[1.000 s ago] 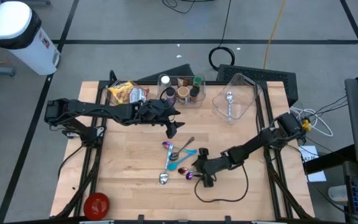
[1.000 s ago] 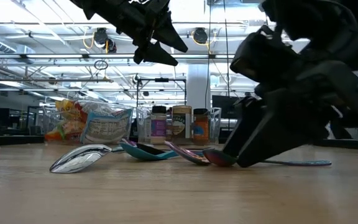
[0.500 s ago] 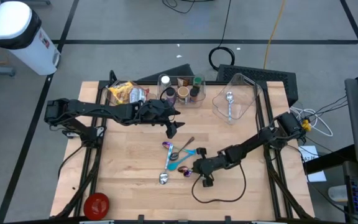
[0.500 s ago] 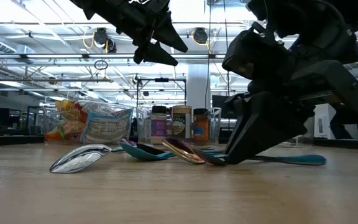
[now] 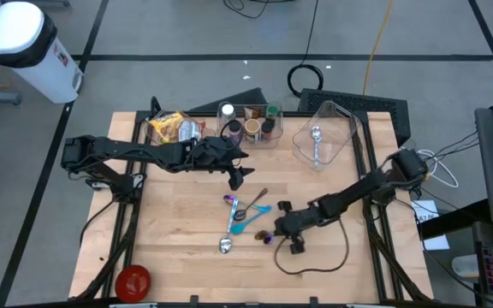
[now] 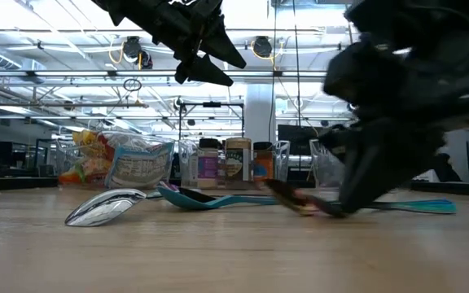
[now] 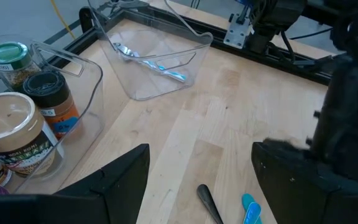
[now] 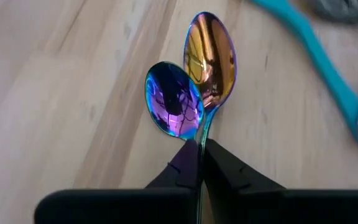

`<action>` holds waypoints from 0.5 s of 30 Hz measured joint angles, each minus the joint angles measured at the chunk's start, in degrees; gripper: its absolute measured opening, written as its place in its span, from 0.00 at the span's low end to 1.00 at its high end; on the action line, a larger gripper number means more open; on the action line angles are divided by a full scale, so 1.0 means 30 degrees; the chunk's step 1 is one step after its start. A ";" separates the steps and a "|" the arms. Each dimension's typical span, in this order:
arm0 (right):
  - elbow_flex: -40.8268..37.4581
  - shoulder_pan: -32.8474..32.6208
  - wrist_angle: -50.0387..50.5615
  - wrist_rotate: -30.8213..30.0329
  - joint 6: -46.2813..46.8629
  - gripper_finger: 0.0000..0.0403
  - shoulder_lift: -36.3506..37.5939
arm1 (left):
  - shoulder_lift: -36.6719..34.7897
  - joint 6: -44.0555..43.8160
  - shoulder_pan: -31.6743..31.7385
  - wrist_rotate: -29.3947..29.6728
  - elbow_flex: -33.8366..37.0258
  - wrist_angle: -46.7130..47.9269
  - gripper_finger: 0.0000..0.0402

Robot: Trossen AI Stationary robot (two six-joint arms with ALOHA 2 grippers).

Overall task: Pick & Place Food Item
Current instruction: Put the middle violet spoon into the right transparent bin

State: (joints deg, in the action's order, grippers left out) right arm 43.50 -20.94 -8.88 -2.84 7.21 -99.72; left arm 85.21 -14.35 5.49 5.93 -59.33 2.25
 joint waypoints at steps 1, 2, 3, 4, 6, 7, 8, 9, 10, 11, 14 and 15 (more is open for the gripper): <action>-0.0043 -0.0135 0.0348 -0.0032 -0.0129 0.01 0.0440 | 0.0000 -0.0002 -0.0003 0.0002 0.0000 0.0003 0.71; -0.0043 -0.0293 0.0557 -0.0053 -0.0259 0.00 0.0851 | 0.0000 -0.0002 -0.0001 0.0003 0.0000 -0.0002 0.71; -0.0052 -0.0454 0.0717 -0.0155 -0.0391 0.00 0.1269 | 0.0000 0.0001 -0.0003 0.0000 0.0000 0.0005 0.71; -0.0062 -0.0669 0.0911 -0.0476 -0.0561 0.00 0.1769 | 0.0000 -0.0001 -0.0005 0.0002 0.0000 0.0005 0.71; -0.0126 -0.1046 0.1411 -0.1247 -0.0890 0.00 0.2777 | 0.0000 0.0000 -0.0005 0.0001 0.0000 0.0004 0.71; -0.0107 -0.1198 0.1545 -0.1671 -0.0877 0.00 0.3222 | 0.0000 -0.0005 -0.0002 0.0007 0.0000 0.0005 0.71; -0.0091 -0.1327 0.1857 -0.2078 -0.0835 0.00 0.3708 | 0.0000 -0.0002 -0.0002 0.0000 0.0000 0.0005 0.71; -0.0177 -0.1416 0.2057 -0.2430 -0.0835 0.00 0.4217 | 0.0000 0.0002 0.0002 0.0007 0.0000 -0.0002 0.71; -0.0349 -0.1476 0.2071 -0.2702 -0.0843 0.00 0.4676 | 0.0000 0.0002 -0.0005 0.0007 0.0000 -0.0002 0.71; -0.0571 -0.1502 0.2048 -0.2982 -0.0805 0.00 0.5151 | 0.0000 0.0001 -0.0005 0.0000 0.0000 0.0001 0.71; -0.1405 -0.1390 0.2053 -0.3554 -0.0482 0.00 0.6450 | 0.0000 -0.0001 -0.0003 0.0002 0.0000 -0.0002 0.71; -0.1732 -0.1301 0.1944 -0.4153 -0.0293 0.00 0.6878 | 0.0000 -0.0004 0.0001 0.0001 0.0000 0.0001 0.71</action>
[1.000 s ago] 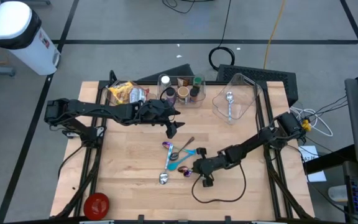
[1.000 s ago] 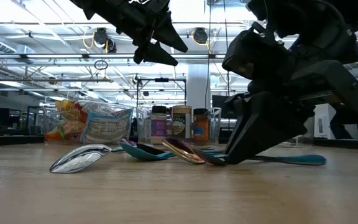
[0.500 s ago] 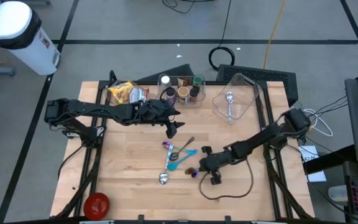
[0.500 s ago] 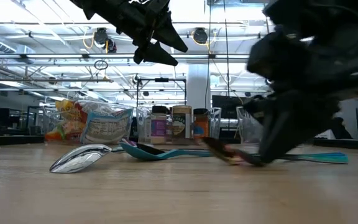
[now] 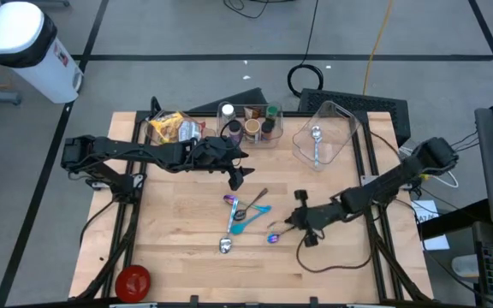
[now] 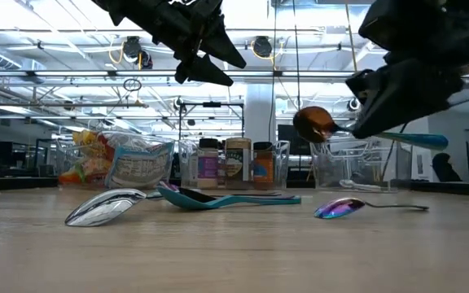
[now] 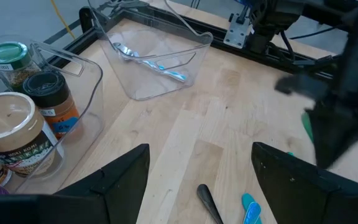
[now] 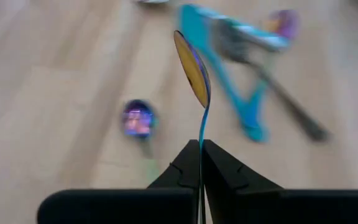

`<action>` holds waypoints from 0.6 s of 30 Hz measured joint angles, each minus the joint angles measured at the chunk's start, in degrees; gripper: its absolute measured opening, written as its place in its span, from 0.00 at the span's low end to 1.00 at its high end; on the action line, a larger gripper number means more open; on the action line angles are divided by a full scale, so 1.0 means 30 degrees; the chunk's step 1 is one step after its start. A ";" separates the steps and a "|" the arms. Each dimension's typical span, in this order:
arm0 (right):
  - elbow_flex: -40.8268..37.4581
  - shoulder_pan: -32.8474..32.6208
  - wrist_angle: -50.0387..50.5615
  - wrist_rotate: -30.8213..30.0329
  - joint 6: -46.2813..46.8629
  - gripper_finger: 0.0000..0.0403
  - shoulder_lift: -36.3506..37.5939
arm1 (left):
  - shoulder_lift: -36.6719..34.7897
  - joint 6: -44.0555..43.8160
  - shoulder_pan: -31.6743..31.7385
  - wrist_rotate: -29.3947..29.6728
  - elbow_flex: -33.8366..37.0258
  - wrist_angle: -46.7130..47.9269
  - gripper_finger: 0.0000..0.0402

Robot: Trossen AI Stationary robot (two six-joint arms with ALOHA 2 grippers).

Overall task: Pick & Place Food Item
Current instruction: Put the middle violet spoon into the right transparent bin

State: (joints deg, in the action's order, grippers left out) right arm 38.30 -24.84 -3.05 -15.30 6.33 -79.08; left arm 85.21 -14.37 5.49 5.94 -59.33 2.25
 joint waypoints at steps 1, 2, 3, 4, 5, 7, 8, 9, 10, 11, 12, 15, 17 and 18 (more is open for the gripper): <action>-0.0322 0.0090 -0.0022 -0.0663 0.0194 0.00 0.0412 | 0.0000 0.0006 0.0001 0.0003 0.0000 0.0002 0.71; -0.0686 0.0209 -0.0005 -0.1531 0.0452 0.00 0.0926 | 0.0000 0.0003 -0.0002 0.0003 0.0000 0.0002 0.71; -0.1036 0.0403 0.0023 -0.2401 0.0719 0.00 0.1409 | 0.0000 0.0001 0.0001 0.0001 0.0000 -0.0001 0.71; -0.1365 0.0599 0.0012 -0.3056 0.1007 0.00 0.1922 | 0.0000 0.0003 -0.0004 0.0002 0.0000 -0.0002 0.71; -0.1683 0.0834 -0.0009 -0.3664 0.1230 0.00 0.2486 | 0.0000 -0.0001 -0.0002 0.0002 0.0000 -0.0002 0.71; -0.2214 0.1388 -0.0026 -0.4638 0.1661 0.00 0.3658 | 0.0000 -0.0001 -0.0005 0.0002 0.0000 0.0000 0.71; -0.2423 0.1678 -0.0059 -0.5122 0.1751 0.00 0.4223 | 0.0000 0.0006 -0.0005 0.0005 0.0000 -0.0002 0.71; -0.2639 0.2001 -0.0152 -0.5709 0.1774 0.00 0.4833 | 0.0000 -0.0001 0.0001 0.0006 0.0000 -0.0002 0.71; -0.2841 0.2323 -0.0356 -0.6417 0.1658 0.00 0.5396 | 0.0000 0.0006 0.0001 -0.0001 0.0000 -0.0002 0.71; -0.3028 0.2672 -0.0715 -0.7212 0.1447 0.00 0.5954 | 0.0000 0.0003 -0.0003 0.0002 0.0000 -0.0002 0.71; -0.3199 0.3071 -0.1050 -0.8027 0.1123 0.00 0.6534 | 0.0000 -0.0001 -0.0006 -0.0001 0.0000 -0.0002 0.71; -0.3549 0.4564 -0.1820 -0.9932 0.0110 0.00 0.8105 | 0.0000 0.0005 0.0001 -0.0001 0.0000 -0.0002 0.71; -0.3772 0.5878 -0.1974 -1.0891 -0.0108 0.00 0.9013 | 0.0000 0.0003 -0.0003 0.0001 0.0000 -0.0002 0.71; -0.3905 0.6627 -0.1979 -1.1310 -0.0184 0.00 0.9384 | 0.0000 0.0006 -0.0001 0.0004 0.0000 -0.0001 0.71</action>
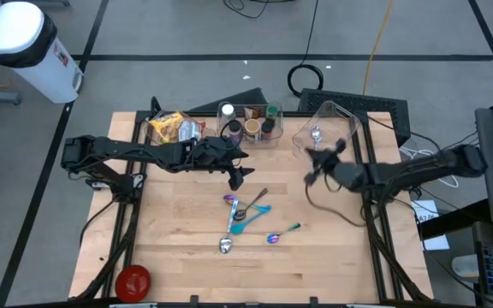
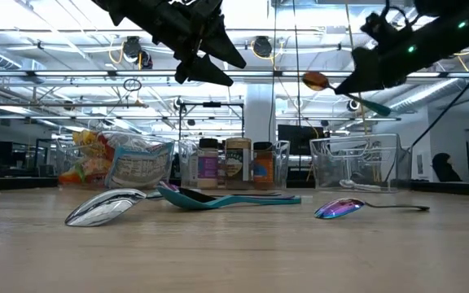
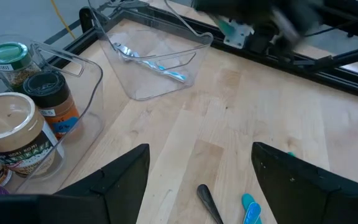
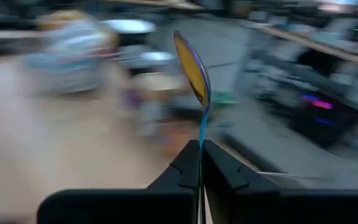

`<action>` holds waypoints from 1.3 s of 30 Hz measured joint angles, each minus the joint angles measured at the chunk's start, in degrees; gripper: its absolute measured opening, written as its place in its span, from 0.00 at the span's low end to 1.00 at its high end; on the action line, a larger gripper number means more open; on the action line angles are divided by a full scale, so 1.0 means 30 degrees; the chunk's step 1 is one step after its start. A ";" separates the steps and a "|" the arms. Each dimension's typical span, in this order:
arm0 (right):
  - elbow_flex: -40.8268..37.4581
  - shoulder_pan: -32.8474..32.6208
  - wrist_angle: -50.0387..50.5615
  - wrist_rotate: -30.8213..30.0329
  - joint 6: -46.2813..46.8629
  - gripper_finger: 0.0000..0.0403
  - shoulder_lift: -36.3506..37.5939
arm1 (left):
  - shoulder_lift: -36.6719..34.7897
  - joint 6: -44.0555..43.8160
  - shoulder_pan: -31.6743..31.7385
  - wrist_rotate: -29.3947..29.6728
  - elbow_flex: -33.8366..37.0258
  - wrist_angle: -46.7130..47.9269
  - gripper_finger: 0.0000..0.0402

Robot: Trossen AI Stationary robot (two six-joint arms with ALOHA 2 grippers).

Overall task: Pick & Place Food Item
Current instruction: Put the middle violet spoon into the right transparent bin, then put the bottom violet spoon into the right transparent bin

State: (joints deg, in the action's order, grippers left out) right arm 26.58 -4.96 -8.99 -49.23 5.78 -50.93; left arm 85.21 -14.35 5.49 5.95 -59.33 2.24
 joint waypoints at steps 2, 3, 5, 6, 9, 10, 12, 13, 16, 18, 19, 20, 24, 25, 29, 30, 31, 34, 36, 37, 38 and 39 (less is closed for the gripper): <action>-0.0344 0.1594 -0.0060 -0.0677 -0.0069 0.00 0.0502 | 0.0000 -0.0003 -0.0002 -0.0002 0.0000 -0.0001 0.71; -0.0619 0.2554 -0.0101 -0.0663 -0.0122 0.00 0.0662 | 0.0000 -0.0004 -0.0001 -0.0003 0.0000 0.0001 0.71; -0.1318 0.4448 -0.0781 -0.0562 -0.0299 0.00 0.0692 | 0.0000 -0.0003 -0.0005 -0.0005 0.0000 0.0003 0.71; -0.1803 0.5335 -0.1536 -0.0520 -0.0384 0.00 0.0646 | 0.0000 -0.0006 -0.0005 -0.0005 0.0000 -0.0001 0.71; -0.3455 0.7791 -0.4917 0.0643 -0.0946 0.00 0.0407 | 0.0000 -0.0001 -0.0004 0.0001 0.0000 -0.0001 0.71; -0.4051 0.8483 -0.6102 0.1336 -0.0959 0.00 0.0351 | 0.0000 0.0000 -0.0001 -0.0005 0.0000 -0.0001 0.71; -0.5058 0.9580 -0.8085 0.2485 -0.0416 0.00 0.0260 | 0.0000 0.0000 -0.0005 -0.0005 0.0000 -0.0001 0.71; -0.5458 0.9965 -0.8796 0.2908 -0.0004 0.00 0.0253 | 0.0000 -0.0007 -0.0005 -0.0004 0.0000 -0.0001 0.71; -0.6364 1.0654 -0.9941 0.3547 0.0747 0.00 0.0253 | 0.0000 -0.0002 -0.0003 -0.0003 0.0000 -0.0001 0.71; -0.6711 1.0754 -1.0071 0.3526 0.0976 0.00 0.0253 | 0.0000 -0.0004 0.0002 -0.0002 0.0000 -0.0001 0.71; -0.6834 1.0756 -1.0073 0.3501 0.1112 0.00 0.0253 | 0.0000 0.0000 -0.0002 -0.0005 0.0000 -0.0001 0.71; -0.6954 1.0756 -1.0079 0.3496 0.1330 0.00 0.0253 | 0.0000 -0.0003 -0.0001 -0.0005 0.0000 -0.0001 0.71; -0.7240 1.0756 -1.0071 0.3419 0.2233 0.05 0.0253 | 0.0000 0.0000 0.0001 -0.0004 0.0000 -0.0001 0.71; -0.7252 1.0756 -1.0085 0.3409 0.2279 0.07 0.0260 | 0.0000 -0.0003 -0.0004 -0.0003 0.0000 -0.0001 0.71; -0.7254 1.0756 -1.0085 0.3445 0.2281 0.20 0.0260 | 0.0000 0.0000 -0.0001 -0.0005 0.0000 -0.0001 0.71; -0.7262 1.0756 -1.0085 0.3445 0.2281 0.23 0.0260 | 0.0000 0.0000 0.0002 -0.0005 0.0000 -0.0001 0.71; -0.7262 1.0756 -1.0085 0.3445 0.2281 0.27 0.0260 | 0.0000 -0.0007 -0.0004 -0.0005 0.0000 -0.0001 0.71; -0.7262 1.0756 -1.0091 0.3477 0.2264 0.37 0.0260 | 0.0000 0.0000 0.0002 -0.0005 0.0000 -0.0001 0.71; -0.7262 1.0756 -1.0365 0.3907 0.2073 0.42 0.0260 | 0.0000 -0.0001 0.0001 -0.0001 0.0000 -0.0001 0.71; -0.7262 1.0756 -1.0652 0.4589 0.1928 0.44 0.0260 | 0.0000 0.0000 -0.0005 -0.0005 0.0000 -0.0001 0.71; -0.7256 1.0756 -1.0935 0.5435 0.1877 0.46 0.0268 | 0.0000 -0.0003 -0.0002 0.0002 0.0000 -0.0001 0.71; -0.7199 1.0748 -1.1146 0.6590 0.1886 0.47 0.0268 | 0.0000 -0.0006 0.0001 0.0001 0.0000 0.0002 0.71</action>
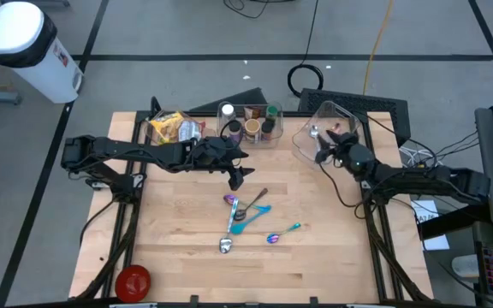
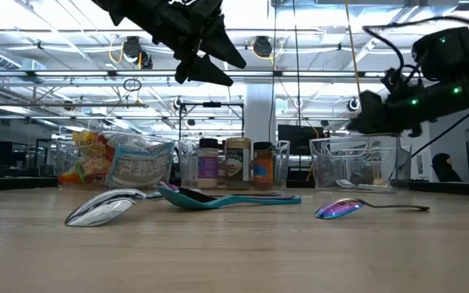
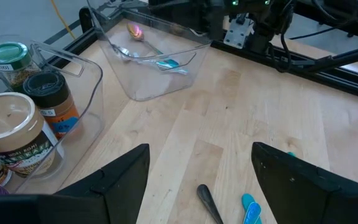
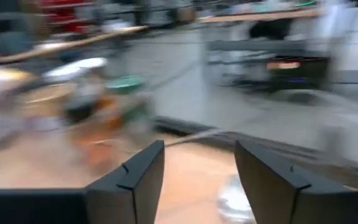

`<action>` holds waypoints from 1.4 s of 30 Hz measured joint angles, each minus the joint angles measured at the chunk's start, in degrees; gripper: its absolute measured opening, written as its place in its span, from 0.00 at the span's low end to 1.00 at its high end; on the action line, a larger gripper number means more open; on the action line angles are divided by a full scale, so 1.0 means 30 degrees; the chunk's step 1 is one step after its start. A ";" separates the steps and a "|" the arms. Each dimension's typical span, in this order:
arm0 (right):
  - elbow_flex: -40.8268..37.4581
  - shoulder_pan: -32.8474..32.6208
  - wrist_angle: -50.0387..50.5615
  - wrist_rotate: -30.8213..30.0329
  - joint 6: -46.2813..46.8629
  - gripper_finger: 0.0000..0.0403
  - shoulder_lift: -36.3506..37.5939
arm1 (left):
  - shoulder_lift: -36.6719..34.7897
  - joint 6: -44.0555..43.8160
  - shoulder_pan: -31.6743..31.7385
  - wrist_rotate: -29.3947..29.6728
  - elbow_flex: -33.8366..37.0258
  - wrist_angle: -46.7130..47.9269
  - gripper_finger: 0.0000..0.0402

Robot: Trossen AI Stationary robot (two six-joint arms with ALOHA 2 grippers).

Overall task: Pick & Place Food Item
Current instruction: Put the bottom violet spoon into the right transparent bin

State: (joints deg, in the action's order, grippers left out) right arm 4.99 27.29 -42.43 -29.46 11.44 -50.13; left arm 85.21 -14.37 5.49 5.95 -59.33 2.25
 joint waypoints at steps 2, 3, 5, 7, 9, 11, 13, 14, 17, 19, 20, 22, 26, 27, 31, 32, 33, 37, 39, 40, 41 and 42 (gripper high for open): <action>0.0367 -0.0054 -0.0044 0.2626 0.0334 0.50 -0.0021 | 0.0000 0.0006 -0.0003 0.0002 0.0000 -0.0004 0.71; 0.0647 -0.0182 -0.0240 0.3927 0.0685 0.50 -0.0016 | 0.0000 0.0003 0.0002 -0.0004 0.0000 -0.0004 0.71; 0.1322 -0.0686 -0.0419 0.6321 0.1183 0.51 0.0000 | 0.0000 -0.0002 0.0001 0.0001 0.0000 -0.0004 0.71; 0.2049 -0.1566 -0.0327 0.8259 0.1453 0.51 -0.0006 | 0.0000 0.0002 -0.0005 -0.0005 0.0000 -0.0004 0.71; 0.2873 -0.2822 -0.0290 0.9733 0.1341 0.51 -0.0022 | 0.0000 0.0006 -0.0005 0.0002 0.0000 -0.0004 0.71; 0.3717 -0.4435 -0.0255 1.0424 0.0754 0.51 -0.0088 | 0.0000 0.0002 -0.0001 -0.0002 0.0000 -0.0004 0.71; 0.4340 -0.6234 -0.0151 1.0278 0.0060 0.51 -0.0351 | 0.0000 0.0006 -0.0004 -0.0004 0.0000 -0.0004 0.71; 0.4588 -0.7092 -0.0111 1.0111 -0.0269 0.51 -0.0578 | 0.0000 0.0001 -0.0005 -0.0003 0.0000 0.0001 0.71; 0.5195 -0.9526 -0.0113 0.9761 -0.1221 0.51 -0.1626 | 0.0000 0.0006 0.0002 -0.0002 0.0000 0.0004 0.71; 0.5510 -1.1017 -0.0072 0.9735 -0.1640 0.52 -0.2718 | 0.0000 0.0000 -0.0001 -0.0003 0.0000 0.0002 0.71; 0.5708 -1.1760 0.0083 0.9729 -0.1799 0.52 -0.3340 | 0.0000 0.0003 -0.0003 -0.0001 0.0000 0.0001 0.71; 0.6355 -1.3267 0.0915 0.9693 -0.2106 0.52 -0.4765 | 0.0000 0.0003 -0.0004 -0.0002 0.0000 0.0001 0.71; 0.7768 -1.6008 0.2764 0.8787 -0.2600 0.52 -0.8248 | 0.0000 0.0002 -0.0002 0.0002 0.0000 0.0000 0.71; 0.7985 -1.6512 0.2905 0.8754 -0.2660 0.52 -0.9142 | 0.0000 0.0006 -0.0005 -0.0005 0.0000 -0.0003 0.71; 0.8693 -1.7531 0.3038 0.8749 -0.2472 0.52 -1.2187 | 0.0000 0.0000 -0.0003 -0.0002 0.0000 0.0004 0.71; 0.8819 -1.7573 0.3176 0.8690 -0.2465 0.52 -1.2798 | 0.0000 0.0001 -0.0001 -0.0003 0.0000 0.0004 0.71; 0.8896 -1.7573 0.3297 0.8470 -0.2590 0.52 -1.3347 | 0.0000 0.0006 -0.0005 0.0002 0.0000 0.0002 0.71; 0.9124 -1.7203 0.3770 0.6700 -0.3836 0.51 -1.5035 | 0.0000 -0.0001 -0.0004 0.0000 0.0000 0.0004 0.71; 0.9208 -1.6908 0.3797 0.6695 -0.3950 0.50 -1.5508 | 0.0000 0.0003 -0.0002 -0.0003 0.0000 0.0001 0.71; 0.9212 -1.6780 0.3897 0.6829 -0.3855 0.50 -1.5664 | 0.0000 0.0006 -0.0002 -0.0005 0.0000 0.0004 0.71; 0.9207 -1.6710 0.3875 0.6880 -0.3714 0.50 -1.5776 | 0.0000 0.0003 -0.0005 -0.0001 0.0000 -0.0002 0.71; 0.9219 -1.6652 0.3826 0.6878 -0.3627 0.50 -1.5936 | 0.0000 0.0006 -0.0001 0.0002 0.0000 -0.0001 0.71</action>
State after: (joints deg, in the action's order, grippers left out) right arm 32.64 -22.67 -30.95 -8.82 0.56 -97.94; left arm 85.21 -14.35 5.49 5.96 -59.33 2.25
